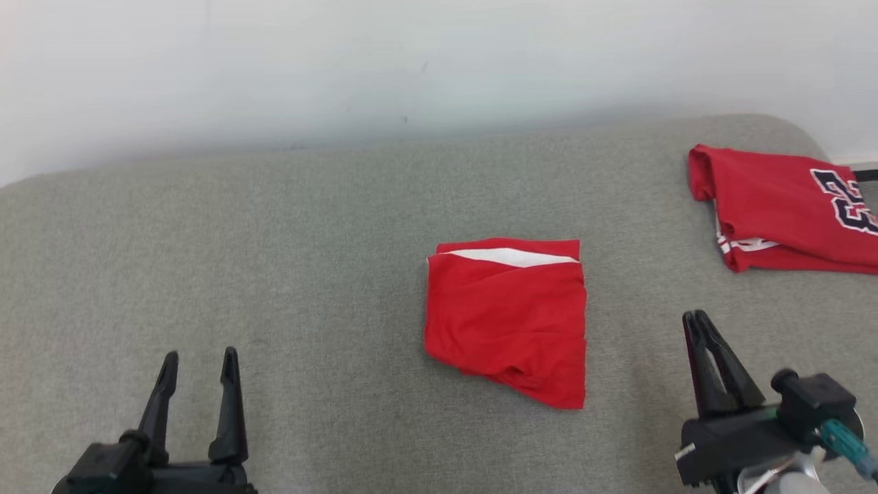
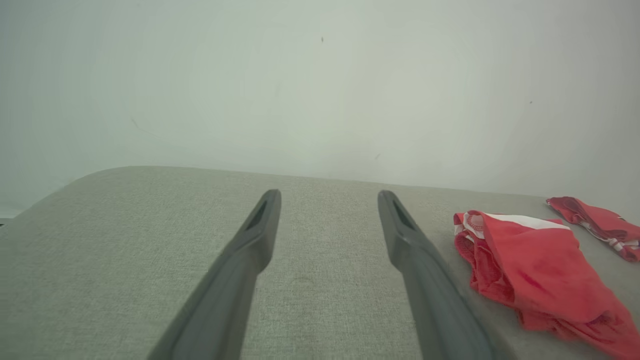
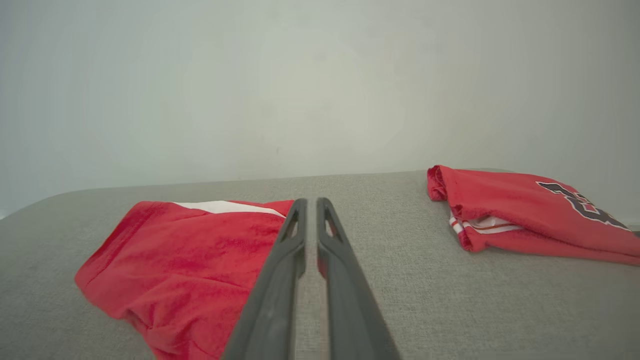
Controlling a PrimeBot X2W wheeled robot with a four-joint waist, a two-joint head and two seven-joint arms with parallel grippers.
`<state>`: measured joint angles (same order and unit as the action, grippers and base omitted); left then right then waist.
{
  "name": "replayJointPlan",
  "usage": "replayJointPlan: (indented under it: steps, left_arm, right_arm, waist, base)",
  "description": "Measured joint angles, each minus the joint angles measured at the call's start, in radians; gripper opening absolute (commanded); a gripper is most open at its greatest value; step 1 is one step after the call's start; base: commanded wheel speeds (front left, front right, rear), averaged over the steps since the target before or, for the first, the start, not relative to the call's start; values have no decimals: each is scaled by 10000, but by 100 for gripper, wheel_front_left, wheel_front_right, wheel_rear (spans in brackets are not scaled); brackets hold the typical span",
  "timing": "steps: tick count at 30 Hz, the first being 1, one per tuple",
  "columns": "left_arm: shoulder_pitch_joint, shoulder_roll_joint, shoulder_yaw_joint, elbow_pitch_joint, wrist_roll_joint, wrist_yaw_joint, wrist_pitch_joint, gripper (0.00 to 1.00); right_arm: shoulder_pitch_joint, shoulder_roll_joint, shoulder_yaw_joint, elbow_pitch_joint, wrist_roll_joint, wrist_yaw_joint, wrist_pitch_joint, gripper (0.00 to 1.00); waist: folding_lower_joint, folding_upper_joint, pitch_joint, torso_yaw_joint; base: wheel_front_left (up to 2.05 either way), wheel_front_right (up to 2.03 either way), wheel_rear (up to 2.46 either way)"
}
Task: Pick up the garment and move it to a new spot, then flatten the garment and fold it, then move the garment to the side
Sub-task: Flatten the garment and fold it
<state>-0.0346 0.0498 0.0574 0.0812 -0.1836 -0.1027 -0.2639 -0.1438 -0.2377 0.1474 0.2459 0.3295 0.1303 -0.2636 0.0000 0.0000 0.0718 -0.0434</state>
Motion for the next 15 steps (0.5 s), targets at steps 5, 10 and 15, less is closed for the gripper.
replayJointPlan:
  steps: [5, 10, 15]
  left_arm:
    - [466, -2, 10, -196, 224, 25, 0, 100]
    - [825, -2, 44, -374, 487, -8, 2, 100]
    - [1106, 2, 82, -604, 750, -33, 0, 100]
  right_arm:
    - [689, 186, -403, -334, -157, 0, 0, 100]
    - [1152, 263, -635, -529, -280, 2, 0, 100]
    - [1339, 360, -863, -677, -347, 0, 0, 100]
  waist:
    - [-1, -1, -314, -122]
    - [-1, -1, -568, -122]
    - [-1, 0, -654, -10]
  base:
    - [0, 0, 0]
    - [0, 0, 0]
    - [0, 0, 0]
